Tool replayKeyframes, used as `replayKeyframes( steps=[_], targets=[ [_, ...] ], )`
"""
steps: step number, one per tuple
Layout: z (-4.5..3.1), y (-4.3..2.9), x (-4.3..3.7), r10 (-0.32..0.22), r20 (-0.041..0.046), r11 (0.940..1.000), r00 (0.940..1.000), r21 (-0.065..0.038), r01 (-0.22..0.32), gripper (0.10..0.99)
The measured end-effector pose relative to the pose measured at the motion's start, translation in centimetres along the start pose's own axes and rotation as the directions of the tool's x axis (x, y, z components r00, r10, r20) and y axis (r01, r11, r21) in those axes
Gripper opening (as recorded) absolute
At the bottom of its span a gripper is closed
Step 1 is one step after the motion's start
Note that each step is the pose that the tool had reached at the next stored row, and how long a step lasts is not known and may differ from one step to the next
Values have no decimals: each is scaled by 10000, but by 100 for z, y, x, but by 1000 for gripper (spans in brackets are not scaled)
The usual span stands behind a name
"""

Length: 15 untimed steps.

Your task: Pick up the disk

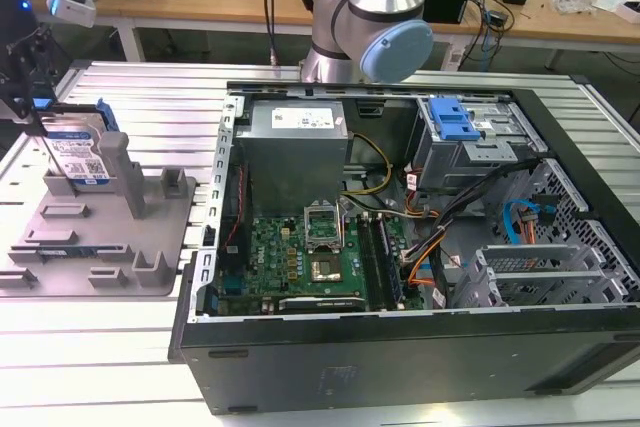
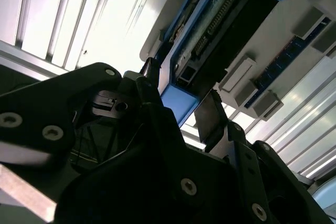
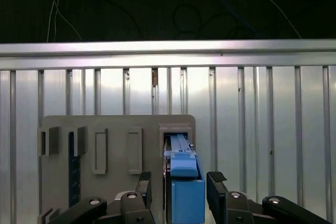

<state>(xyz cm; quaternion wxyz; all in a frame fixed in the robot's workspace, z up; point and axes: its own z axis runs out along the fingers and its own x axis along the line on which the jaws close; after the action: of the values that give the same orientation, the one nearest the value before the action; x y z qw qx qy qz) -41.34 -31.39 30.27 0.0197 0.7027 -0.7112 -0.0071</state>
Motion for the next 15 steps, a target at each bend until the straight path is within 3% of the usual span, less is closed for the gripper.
replayKeyframes(
  steps=[1,2,15],
  targets=[
    [10,0,0,0,0,10000,10000,0,0,529],
    [18,-1,0,0,0,10000,10000,0,0,455],
    [47,-2,-5,0,0,10000,10000,0,0,455]
  ],
)
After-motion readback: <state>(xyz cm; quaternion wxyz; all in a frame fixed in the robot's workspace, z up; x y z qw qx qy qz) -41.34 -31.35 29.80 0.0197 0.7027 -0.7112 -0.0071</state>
